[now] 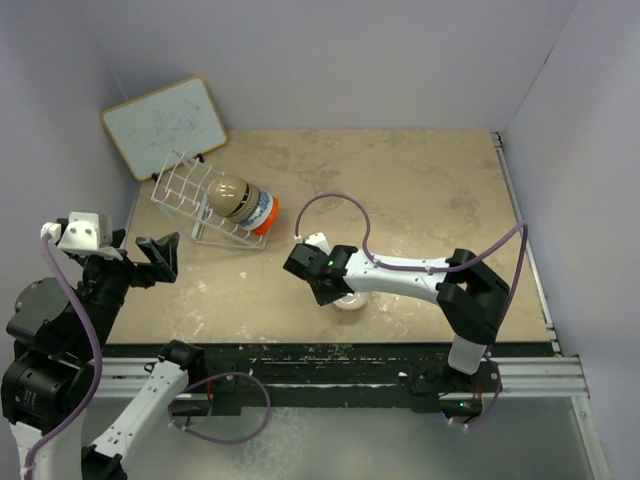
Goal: Load the bowls into the dish rack
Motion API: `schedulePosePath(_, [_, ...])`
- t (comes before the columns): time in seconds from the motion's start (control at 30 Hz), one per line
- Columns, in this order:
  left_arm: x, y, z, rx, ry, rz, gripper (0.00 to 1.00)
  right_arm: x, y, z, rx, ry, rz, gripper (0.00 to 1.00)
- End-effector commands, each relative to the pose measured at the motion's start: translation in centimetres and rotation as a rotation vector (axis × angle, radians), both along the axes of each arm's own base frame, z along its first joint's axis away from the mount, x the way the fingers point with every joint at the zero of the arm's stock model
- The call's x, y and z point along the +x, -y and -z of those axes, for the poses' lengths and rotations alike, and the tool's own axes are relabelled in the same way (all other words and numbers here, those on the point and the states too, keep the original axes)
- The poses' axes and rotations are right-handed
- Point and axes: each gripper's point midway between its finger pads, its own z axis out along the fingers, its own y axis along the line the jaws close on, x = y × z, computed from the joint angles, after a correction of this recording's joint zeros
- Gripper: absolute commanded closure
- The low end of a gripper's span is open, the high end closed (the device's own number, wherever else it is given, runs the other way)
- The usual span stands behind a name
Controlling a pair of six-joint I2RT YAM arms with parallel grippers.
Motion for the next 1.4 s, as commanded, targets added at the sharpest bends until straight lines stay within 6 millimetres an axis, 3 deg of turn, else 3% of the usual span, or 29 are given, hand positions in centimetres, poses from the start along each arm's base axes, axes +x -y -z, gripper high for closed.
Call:
schedulePosePath(0.0, [0.1, -0.1, -0.4, -0.012, 0.023, -0.01, 0.01, 1.0, -0.2, -1.1, -0.01, 0.051, 0.004, 0.81])
schedulePosePath(0.3, [-0.2, -0.2, -0.3, -0.016, 0.025, -0.009, 0.01, 1.4, 0.0, -0.7, -0.033, 0.07, 0.016, 0.88])
schedulePosePath(0.4, [-0.2, -0.2, -0.4, -0.016, 0.026, -0.01, 0.01, 1.8, -0.2, -1.6, -0.024, 0.089, 0.018, 1.0])
schedulePosePath(0.47, [-0.2, -0.2, -0.4, -0.017, 0.027, -0.009, 0.01, 2.2, -1.0, -2.9, 0.018, 0.109, 0.012, 1.0])
schedulePosePath(0.57, [-0.4, -0.3, -0.8, -0.017, 0.036, -0.011, 0.01, 2.3, -4.1, -6.8, 0.206, 0.13, -0.027, 1.0])
schedulePosePath(0.8, [-0.8, -0.5, -1.8, -0.011, 0.054, -0.01, 0.01, 3.6, -11.4, -20.3, 0.807, 0.277, -0.203, 1.0])
schedulePosePath(1.03, [-1.3, -0.8, -3.1, -0.006, 0.073, -0.016, 0.01, 4.9, -14.1, -33.0, 1.351, 0.367, -0.403, 1.0])
schedulePosePath(1.17, [-1.5, -0.9, -3.7, -0.006, 0.081, -0.018, 0.01, 5.4, -15.7, -37.8, 1.549, 0.393, -0.529, 1.0])
schedulePosePath(1.37, [-1.8, -1.3, -4.2, 0.002, 0.084, -0.03, 0.01, 5.8, -16.7, -41.8, 1.851, 0.316, -0.646, 1.0])
